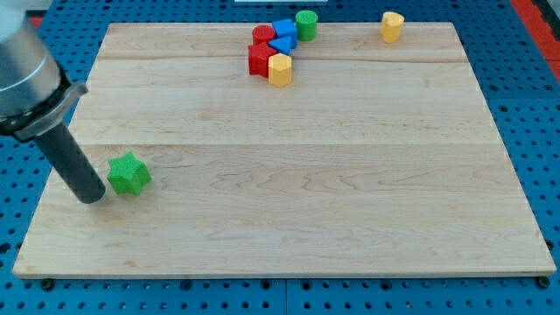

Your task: Move the green star to the yellow hexagon

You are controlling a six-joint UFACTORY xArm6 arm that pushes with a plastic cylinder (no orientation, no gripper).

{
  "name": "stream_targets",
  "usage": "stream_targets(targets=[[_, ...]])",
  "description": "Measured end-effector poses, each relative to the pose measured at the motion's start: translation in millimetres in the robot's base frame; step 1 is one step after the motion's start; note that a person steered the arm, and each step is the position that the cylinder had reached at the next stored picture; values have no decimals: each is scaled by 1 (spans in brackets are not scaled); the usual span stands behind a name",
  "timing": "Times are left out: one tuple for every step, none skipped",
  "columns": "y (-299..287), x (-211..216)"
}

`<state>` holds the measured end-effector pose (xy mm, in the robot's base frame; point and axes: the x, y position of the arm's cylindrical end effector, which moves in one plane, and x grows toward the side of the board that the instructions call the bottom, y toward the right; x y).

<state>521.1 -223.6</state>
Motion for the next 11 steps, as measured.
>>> stream_targets(targets=[[42, -19], [60, -22], [60, -35], [80, -75], [106, -82], [133, -83], [143, -88], [152, -103], [173, -98], [182, -91], [185, -79]])
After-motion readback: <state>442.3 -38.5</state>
